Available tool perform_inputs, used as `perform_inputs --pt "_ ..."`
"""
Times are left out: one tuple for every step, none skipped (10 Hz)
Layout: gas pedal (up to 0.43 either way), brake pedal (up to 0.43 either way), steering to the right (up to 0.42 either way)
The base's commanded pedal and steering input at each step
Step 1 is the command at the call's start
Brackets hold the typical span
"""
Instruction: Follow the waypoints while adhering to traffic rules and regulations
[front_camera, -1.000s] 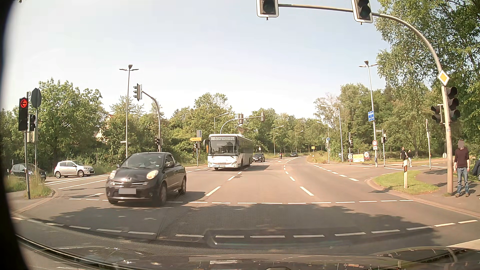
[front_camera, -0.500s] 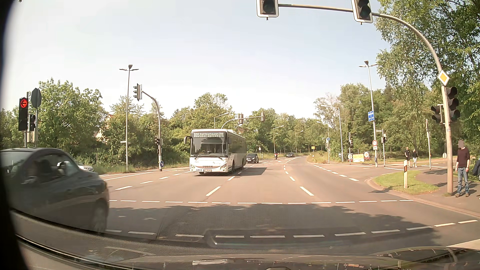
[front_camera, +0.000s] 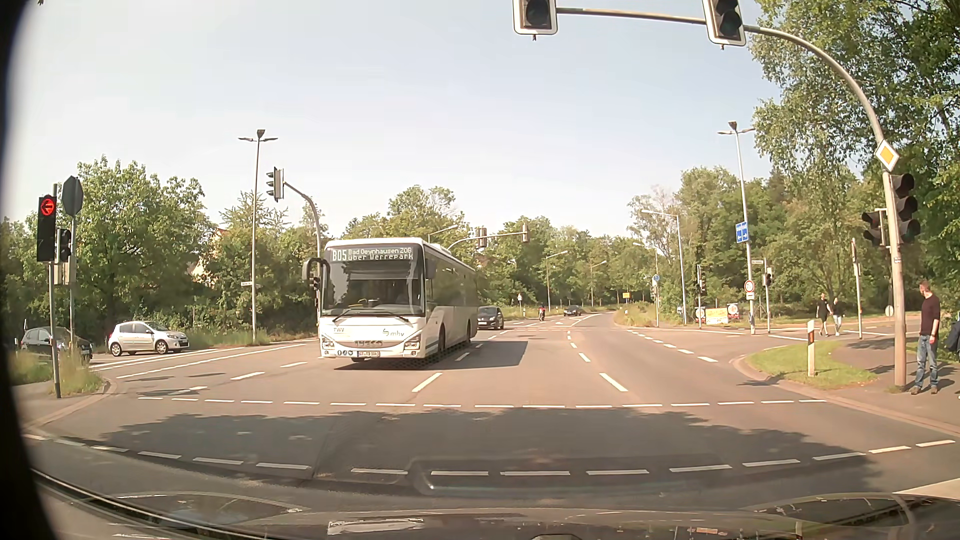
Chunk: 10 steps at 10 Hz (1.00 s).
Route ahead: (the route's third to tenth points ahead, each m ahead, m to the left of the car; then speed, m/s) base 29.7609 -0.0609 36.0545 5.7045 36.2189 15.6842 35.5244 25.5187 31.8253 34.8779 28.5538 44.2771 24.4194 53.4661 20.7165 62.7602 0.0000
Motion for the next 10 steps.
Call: perform_inputs --pt "0.000 0.238 -0.003" --pt "0.000 0.238 -0.003" --pt "0.000 0.232 -0.003" --pt "0.000 0.238 -0.003" --pt "0.000 0.238 -0.003" --pt "0.000 0.232 -0.003" --pt "0.000 0.238 -0.003" --pt "0.000 0.238 -0.003" --pt "0.000 0.238 -0.003" --pt "0.000 0.232 -0.003"
